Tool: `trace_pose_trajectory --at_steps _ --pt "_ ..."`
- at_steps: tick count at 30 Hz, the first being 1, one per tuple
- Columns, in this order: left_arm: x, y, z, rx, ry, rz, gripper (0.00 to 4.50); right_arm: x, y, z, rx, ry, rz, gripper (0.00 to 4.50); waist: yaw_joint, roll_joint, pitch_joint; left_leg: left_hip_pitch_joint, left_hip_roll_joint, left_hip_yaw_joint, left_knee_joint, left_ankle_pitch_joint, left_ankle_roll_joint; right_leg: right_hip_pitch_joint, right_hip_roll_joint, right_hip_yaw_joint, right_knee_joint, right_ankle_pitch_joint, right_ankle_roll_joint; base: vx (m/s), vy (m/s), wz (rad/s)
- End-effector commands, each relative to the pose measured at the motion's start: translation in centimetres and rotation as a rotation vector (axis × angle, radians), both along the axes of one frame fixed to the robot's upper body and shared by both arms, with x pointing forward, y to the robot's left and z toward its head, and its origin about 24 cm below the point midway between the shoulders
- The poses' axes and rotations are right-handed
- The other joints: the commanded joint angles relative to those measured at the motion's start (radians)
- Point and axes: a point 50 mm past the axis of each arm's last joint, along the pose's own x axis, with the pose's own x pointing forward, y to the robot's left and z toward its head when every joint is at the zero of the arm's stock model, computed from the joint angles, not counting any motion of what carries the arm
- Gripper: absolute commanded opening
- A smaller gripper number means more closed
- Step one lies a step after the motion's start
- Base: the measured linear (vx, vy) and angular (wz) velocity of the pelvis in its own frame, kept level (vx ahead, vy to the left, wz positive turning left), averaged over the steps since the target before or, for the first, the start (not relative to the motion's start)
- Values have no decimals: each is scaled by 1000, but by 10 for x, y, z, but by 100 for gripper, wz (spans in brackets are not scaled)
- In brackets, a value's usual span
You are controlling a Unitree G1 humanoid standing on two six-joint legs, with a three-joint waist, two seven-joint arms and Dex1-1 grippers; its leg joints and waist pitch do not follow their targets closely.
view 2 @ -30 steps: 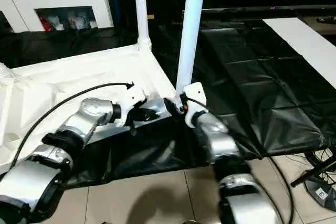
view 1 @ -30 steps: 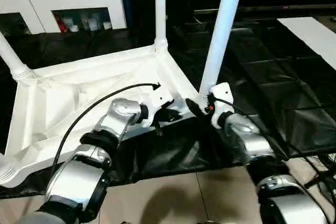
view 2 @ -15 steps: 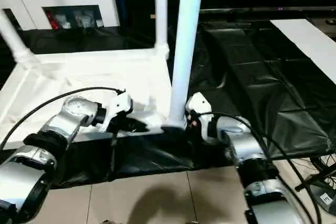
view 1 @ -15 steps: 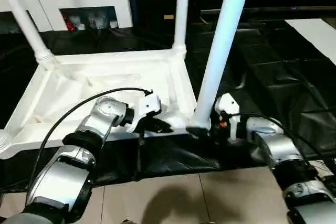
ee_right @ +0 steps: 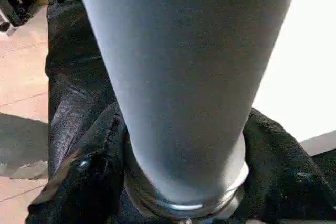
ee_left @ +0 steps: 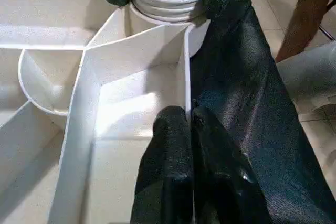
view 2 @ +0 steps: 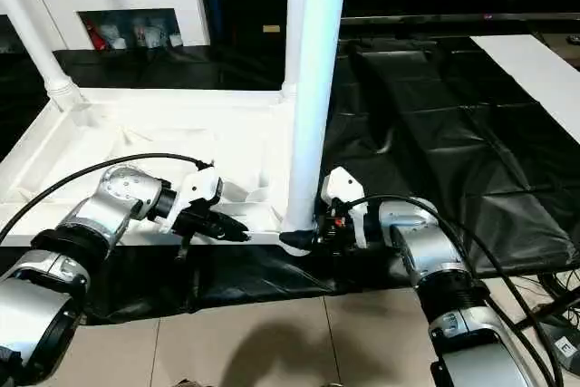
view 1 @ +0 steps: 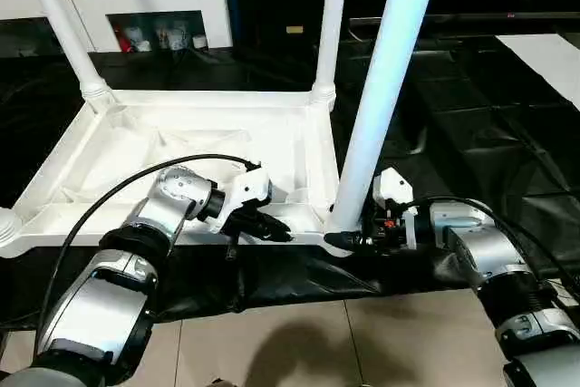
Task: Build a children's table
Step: Rotate leg to tighten
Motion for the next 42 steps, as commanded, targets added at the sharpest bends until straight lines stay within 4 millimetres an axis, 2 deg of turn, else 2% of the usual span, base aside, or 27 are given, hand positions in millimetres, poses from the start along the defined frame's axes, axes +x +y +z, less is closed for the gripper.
trace_pose_trajectory --at_steps 1,2,5,6,7,8,11,13,15,16,17,18,19,20,23,25,28,30,32,34,35,38,39,40,41,42 --pt "3 -9 5 6 -23 -24 0 -4 14 -8 14 21 0 272 0 -1 -64 15 28 -9 -62 -222 73 49 -47 33 -53 -139 -270 0 0 0" --pt "5 -13 5 -10 -38 17 0 3 13 -10 20 -8 -125 272 -1 -2 -62 14 28 -8 -63 -227 69 48 -47 33 -54 -147 -268 0 0 0" --pt "11 -21 3 -11 -82 118 0 11 12 -18 13 -23 -330 272 -12 -6 -57 15 25 -11 -67 -271 35 44 -48 34 -61 -253 -240 0 0 0" --pt "12 -22 3 -13 -85 128 0 12 13 -18 12 -24 -350 271 -16 -4 -56 20 24 -13 -69 -297 23 41 -49 34 -68 -305 -225 0 0 0" --pt "14 -26 2 -20 -94 160 0 13 14 -21 10 -23 -410 271 -16 -5 -58 21 23 -13 -68 -298 21 41 -49 34 -70 -317 -219 0 0 0" --pt "15 -32 1 -32 -92 189 0 15 16 -25 8 -17 -489 271 -19 -2 -54 20 22 -13 -69 -303 18 38 -49 35 -72 -336 -211 0 0 0" --pt "15 -46 -1 -44 -99 225 0 17 23 -31 8 -8 -608 270 -25 -4 -56 16 20 -16 -70 -299 18 40 -47 35 -75 -331 -199 0 0 0" --pt "15 -60 -2 -59 -109 266 0 18 34 -36 6 -2 -706 270 -28 4 -58 19 22 -16 -70 -294 15 36 -47 37 -72 -298 -206 0 0 0" --pt "13 -74 -4 -77 -110 299 0 19 45 -40 1 9 -805 270 -35 2 -57 18 19 -15 -71 -301 10 36 -45 36 -73 -288 -210 0 0 0" --pt "13 -74 -4 -77 -110 299 0 19 45 -40 1 9 -805 270 -37 1 -57 18 17 -15 -70 -305 10 36 -46 36 -74 -298 -208 0 0 0" --pt "12 -81 -4 -93 -109 309 0 22 50 -38 21 0 -849 270 -39 4 -57 19 17 -16 -70 -319 12 36 -46 35 -77 -317 -203 0 0 0" --pt "11 -83 -4 -95 -112 309 0 22 52 -36 47 2 -852 305 -41 5 -57 20 16 -16 -69 -327 16 34 -45 35 -80 -320 -200 0 0 0" --pt "11 -83 -4 -95 -112 309 0 22 52 -36 47 2 -852 305 -42 5 -58 19 17 -15 -70 -331 19 34 -45 35 -81 -318 -199 0 0 0" --pt "11 -84 -5 -101 -113 308 0 24 53 -32 85 -8 -866 340 -43 5 -58 17 17 -16 -70 -329 24 36 -45 35 -79 -305 -199 0 0 0" --pt "11 -81 -5 -104 -118 301 0 25 52 -29 111 -7 -847 351 -43 11 -60 17 18 -16 -71 -320 33 38 -43 34 -74 -248 -213 0 0 0" --pt "10 -77 -5 -102 -123 281 0 25 48 -27 97 -33 -824 380 -43 10 -61 16 19 -15 -71 -308 40 41 -43 34 -72 -216 -224 0 0 0" --pt "8 -68 -3 -113 -118 223 0 26 37 -22 87 -57 -764 386 -42 8 -65 15 19 -13 -67 -271 54 45 -44 35 -66 -158 -238 0 0 0" --pt "6 -65 -3 -118 -112 193 0 26 32 -20 85 -61 -722 386 -36 8 -70 11 20 -12 -61 -212 83 52 -45 35 -55 -70 -262 0 0 0" --pt "6 -58 -4 -93 -111 173 0 24 28 -18 75 -71 -628 386 -31 9 -70 10 21 -9 -58 -177 100 53 -43 33 -47 -14 -277 0 0 0" --pt "5 -49 -4 -74 -102 135 0 19 23 -15 52 -81 -495 386 -24 5 -69 8 20 -8 -55 -174 113 59 -42 29 -48 -15 -278 0 0 0" --pt "5 -44 -3 -66 -96 117 0 17 19 -14 31 -92 -426 386 -22 6 -68 7 22 -7 -55 -181 119 56 -44 29 -49 -30 -279 0 0 0" --pt "5 -37 -3 -50 -91 94 0 12 15 -12 9 -90 -327 386 -14 7 -65 11 24 -6 -57 -209 102 52 -46 31 -55 -102 -270 0 0 0" --pt "5 -34 -2 -41 -89 84 0 10 13 -12 7 -78 -275 386 -14 3 -64 11 24 -6 -58 -223 97 53 -43 31 -57 -126 -264 0 0 0" --pt "5 -33 -2 -38 -88 80 0 9 13 -11 7 -71 -257 386 -11 4 -63 13 26 -7 -59 -228 94 51 -45 32 -57 -135 -263 0 0 0" --pt "5 -27 -1 -18 -83 51 0 2 10 -9 -1 -34 -142 386 -10 6 -62 16 27 -8 -61 -239 89 50 -43 31 -59 -146 -262 0 0 0" --pt "5 -26 0 -16 -82 46 0 1 9 -9 -3 -30 -128 386 -7 6 -63 17 28 -8 -62 -244 90 50 -42 32 -58 -142 -263 0 0 0"
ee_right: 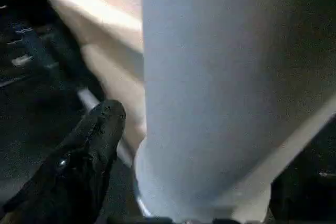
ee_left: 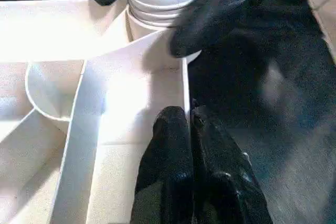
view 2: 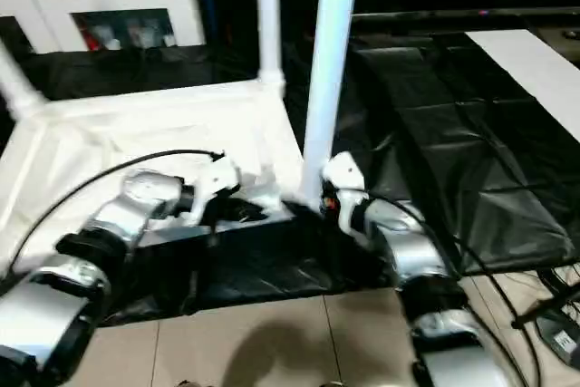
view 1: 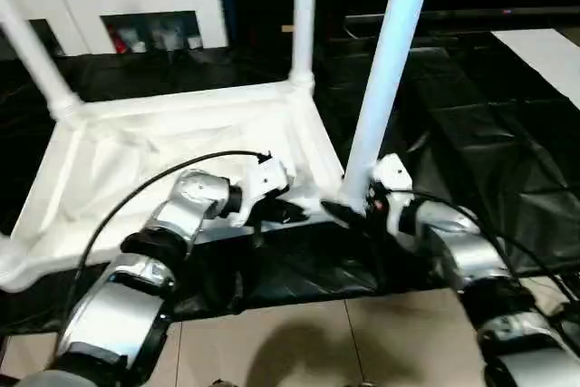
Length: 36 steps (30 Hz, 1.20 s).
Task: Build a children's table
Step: Rotate leg to tighten
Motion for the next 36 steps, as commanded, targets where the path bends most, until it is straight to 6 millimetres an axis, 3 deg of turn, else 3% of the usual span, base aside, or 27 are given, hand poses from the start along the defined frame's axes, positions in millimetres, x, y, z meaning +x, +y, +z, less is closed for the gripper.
trace_pose_trajectory --at_steps 1,4,9,16,19,22,24,25,26,27,30,33,36 --pt "-1 -4 3 34 -4 -85 0 -11 11 -5 0 77 153 386 -1 0 -62 20 30 -8 -62 -245 89 48 -43 32 -55 -136 -267 0 0 0" --pt "-2 0 4 48 10 -118 0 -14 11 -5 -15 101 224 359 0 -2 -63 16 28 -8 -61 -234 88 51 -45 32 -52 -112 -274 0 0 0" --pt "-5 6 3 82 30 -167 0 -15 15 -5 -29 119 285 324 3 -7 -63 16 28 -9 -61 -231 78 50 -48 33 -53 -161 -263 0 0 0" --pt "-5 8 4 83 38 -179 0 -18 17 -4 -5 139 313 277 6 -5 -64 17 29 -9 -61 -217 80 50 -47 33 -50 -133 -269 0 0 0" --pt "-4 7 4 61 33 -148 0 -14 15 -5 24 129 223 270 6 -7 -64 17 28 -8 -61 -214 79 50 -48 33 -50 -134 -269 0 0 0" --pt "2 2 3 45 16 -52 0 -5 12 -13 -6 98 25 269 3 -6 -59 18 28 -9 -64 -241 58 46 -48 33 -56 -193 -255 0 0 0" --pt "4 -1 3 45 0 -9 0 -2 11 -16 -21 83 -59 268 -3 -12 -56 21 25 -10 -67 -282 35 43 -48 33 -65 -282 -230 0 0 0" --pt "8 -7 1 27 -6 63 0 3 10 -21 -38 66 -188 268 -8 -8 -55 25 25 -11 -68 -298 18 37 -51 36 -68 -325 -217 0 0 0" --pt "9 -13 1 13 -13 103 0 7 9 -24 -32 65 -300 267 -16 -13 -52 24 20 -15 -69 -313 5 36 -50 34 -76 -391 -195 0 0 0" --pt "9 -20 -1 2 -13 126 0 10 11 -27 -14 73 -390 267 -17 -11 -54 25 19 -16 -69 -314 4 36 -51 35 -77 -404 -188 0 0 0" --pt "9 -28 -3 -9 -12 150 0 12 16 -29 0 79 -473 267 -25 -10 -55 19 21 -18 -72 -312 8 37 -47 35 -77 -373 -182 0 0 0" --pt "10 -51 -5 -53 -8 248 0 14 39 -34 24 100 -601 267 -33 -7 -55 21 18 -17 -71 -321 9 36 -46 34 -76 -335 -199 0 0 0" --pt "8 -61 -6 -66 -8 260 0 15 52 -34 35 108 -623 267 -40 -5 -55 20 16 -16 -70 -328 20 34 -45 33 -80 -340 -197 0 0 0"
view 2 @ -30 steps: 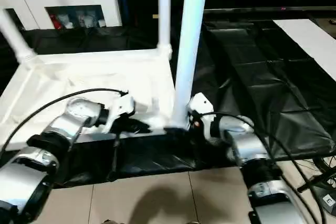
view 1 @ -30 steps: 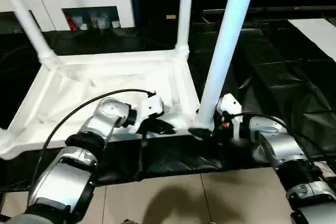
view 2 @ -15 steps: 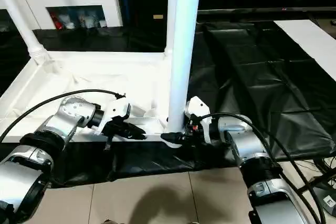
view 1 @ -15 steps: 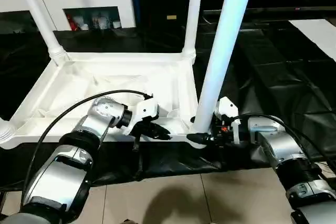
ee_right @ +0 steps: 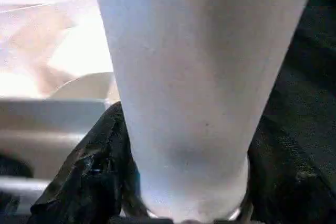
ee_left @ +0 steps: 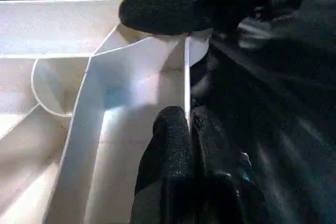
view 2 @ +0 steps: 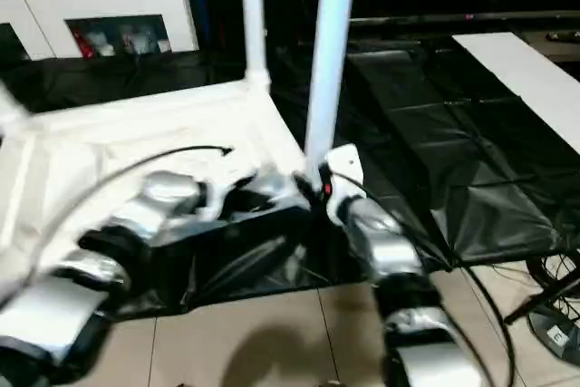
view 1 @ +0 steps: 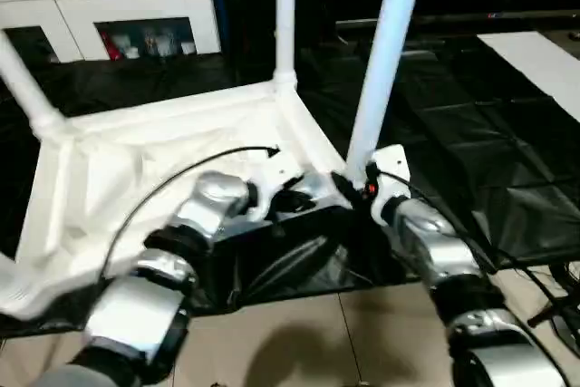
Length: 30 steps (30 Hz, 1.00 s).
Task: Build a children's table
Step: Rotate leg to tighten
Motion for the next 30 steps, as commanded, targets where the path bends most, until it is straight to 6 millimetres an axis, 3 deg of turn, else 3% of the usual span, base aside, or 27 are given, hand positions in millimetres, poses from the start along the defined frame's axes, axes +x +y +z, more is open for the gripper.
trace_pose_trajectory --at_steps 1,3,7,8,13,14,17,18,21,27,28,30 --pt "-7 -27 0 -47 -3 -51 0 -12 31 -21 20 108 68 267 -5 -3 -54 15 17 -15 -73 -334 26 32 -44 30 -85 -346 -193 0 0 0" --pt "-8 -30 0 -54 -3 -65 0 -10 34 -18 44 89 64 323 -6 -3 -54 12 18 -17 -75 -337 30 33 -45 30 -85 -347 -188 0 0 0" --pt "-10 -25 1 -54 -15 -105 0 -8 29 -13 53 65 80 358 -6 -1 -55 13 20 -16 -76 -339 33 33 -44 30 -83 -317 -196 0 0 0" --pt "-10 -19 1 -49 -20 -116 0 -7 23 -9 41 44 107 380 -7 -1 -58 9 20 -17 -76 -320 39 40 -44 30 -78 -278 -204 0 0 0" --pt "-12 -7 -1 -34 -20 -154 0 -7 8 -5 -9 14 182 393 -1 -6 -64 8 19 -10 -66 -239 74 45 -45 32 -64 -142 -245 0 0 0" --pt "-13 2 -1 -18 -24 -196 0 -9 0 -2 -14 5 274 393 2 -9 -66 5 17 -11 -63 -208 89 53 -45 30 -62 -114 -249 0 0 0" --pt "-13 10 0 -8 -10 -225 0 -14 -6 0 -27 2 397 393 10 -5 -67 3 22 -6 -58 -150 124 53 -42 27 -48 -28 -278 0 0 0" --pt "-13 18 1 5 5 -250 0 -21 -11 1 -68 -6 527 393 16 -7 -68 3 23 -5 -56 -149 134 55 -42 26 -47 -20 -278 0 0 0" --pt "-15 25 2 16 20 -295 0 -30 -17 2 -73 26 667 393 27 -6 -65 7 26 -4 -58 -178 135 50 -42 27 -51 -54 -279 0 0 0" --pt "-18 37 5 58 60 -399 0 -44 -20 7 -25 109 896 393 33 -6 -60 12 31 -8 -66 -232 100 47 -44 29 -58 -153 -269 0 0 0" --pt "-19 38 5 64 63 -413 0 -45 -20 6 -24 120 920 368 34 -6 -59 11 31 -8 -67 -235 96 46 -44 29 -58 -159 -268 0 0 0" --pt "-19 39 5 75 66 -428 0 -46 -19 6 -34 129 942 360 34 -8 -59 13 30 -7 -67 -243 82 46 -46 30 -60 -175 -266 0 0 0"
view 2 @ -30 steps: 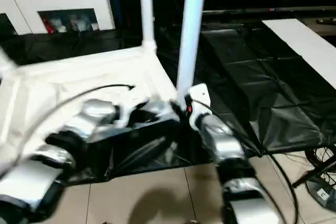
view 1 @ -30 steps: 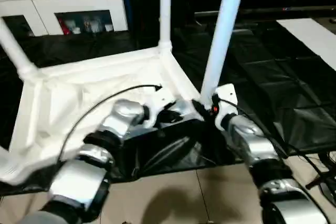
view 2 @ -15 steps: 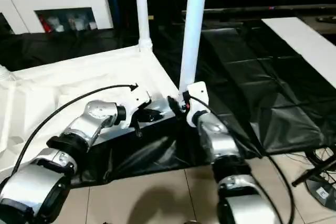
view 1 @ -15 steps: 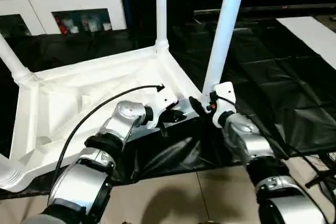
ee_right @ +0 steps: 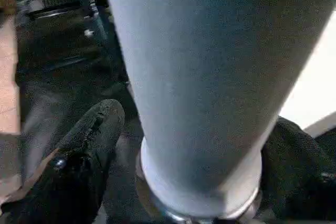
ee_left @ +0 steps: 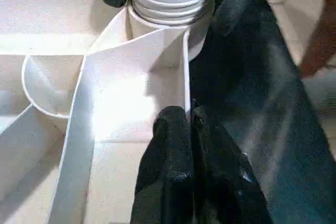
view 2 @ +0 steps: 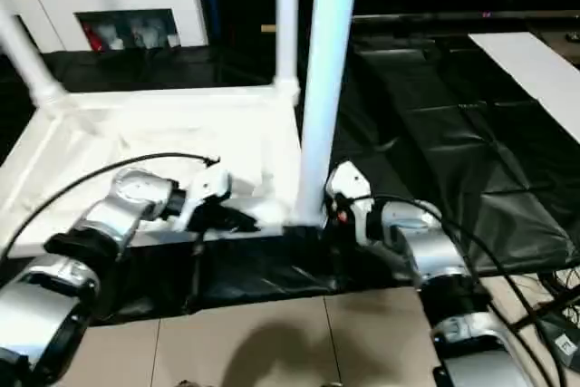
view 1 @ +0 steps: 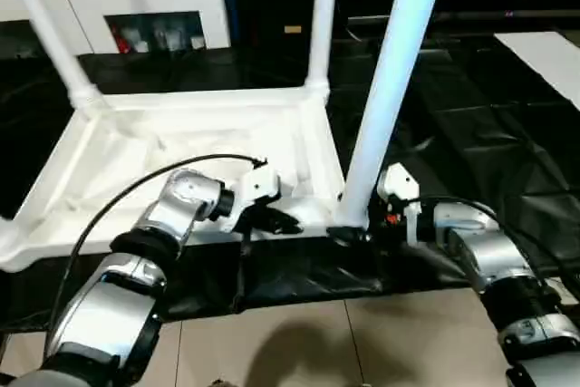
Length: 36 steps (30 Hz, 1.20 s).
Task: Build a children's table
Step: Rotate leg to tighten
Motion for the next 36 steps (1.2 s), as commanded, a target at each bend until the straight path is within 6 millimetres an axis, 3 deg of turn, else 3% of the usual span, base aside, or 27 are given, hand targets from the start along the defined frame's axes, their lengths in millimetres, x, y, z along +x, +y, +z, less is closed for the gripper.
trace_pose_trajectory --at_steps 1,9,12,15,16,20,22,23,25,26,28,32,33,34,36 --pt "-2 -5 -1 41 3 -65 0 -9 13 -9 -23 49 109 360 0 -8 -60 16 28 -7 -63 -241 79 48 -47 33 -57 -175 -264 0 0 0" --pt "-1 0 2 67 7 -105 0 -9 21 -9 -21 42 151 284 4 -7 -63 15 27 -7 -60 -210 85 49 -47 33 -51 -134 -270 0 0 0" --pt "-1 1 3 65 8 -106 0 -9 21 -8 -16 37 149 278 4 -5 -62 16 28 -8 -62 -220 81 49 -47 32 -53 -147 -269 0 0 0" --pt "2 -2 3 33 -11 -38 0 -3 20 -9 25 10 4 266 4 -5 -62 15 27 -8 -62 -222 76 49 -47 33 -52 -142 -269 0 0 0" --pt "3 -2 3 30 -14 -28 0 -1 20 -9 27 7 -31 266 4 -4 -62 16 28 -8 -62 -223 72 48 -48 33 -52 -146 -268 0 0 0" --pt "12 -11 2 7 -51 132 0 11 19 -19 -10 -30 -335 265 -11 -6 -55 20 23 -12 -68 -295 21 39 -50 35 -68 -324 -218 0 0 0" --pt "14 -23 2 -38 -56 207 0 14 22 -26 16 -2 -498 264 -15 -13 -53 21 23 -13 -70 -297 13 36 -49 36 -71 -347 -208 0 0 0" --pt "14 -25 1 -46 -53 218 0 14 23 -27 21 3 -523 264 -16 -11 -54 21 20 -15 -70 -299 11 37 -50 36 -75 -370 -198 0 0 0" --pt "14 -33 0 -64 -41 243 0 15 27 -31 20 12 -591 264 -19 -10 -55 18 20 -16 -71 -284 15 38 -49 36 -75 -356 -189 0 0 0" --pt "13 -39 -3 -63 -40 246 0 16 31 -35 19 23 -637 264 -20 -4 -55 19 20 -16 -71 -287 19 36 -47 36 -75 -334 -193 0 0 0" --pt "9 -54 -8 -67 -36 271 0 18 42 -40 11 37 -748 264 -27 -3 -56 18 20 -14 -70 -288 15 34 -47 38 -72 -295 -207 0 0 0" --pt "5 -71 -12 -88 -23 290 0 22 62 -38 44 36 -806 264 -38 -1 -55 18 17 -15 -71 -323 20 33 -46 35 -78 -319 -200 0 0 0" --pt "5 -72 -12 -89 -21 297 0 23 65 -35 61 31 -809 299 -39 4 -54 20 17 -16 -73 -343 21 33 -45 34 -81 -338 -194 0 0 0" --pt "5 -72 -12 -89 -21 297 0 23 65 -35 61 31 -809 320 -41 1 -54 21 17 -16 -73 -352 20 32 -44 34 -83 -342 -191 0 0 0" --pt "5 -70 -12 -91 -19 296 0 25 64 -30 92 12 -794 336 -42 1 -56 21 18 -17 -75 -360 20 33 -43 33 -82 -332 -188 0 0 0"
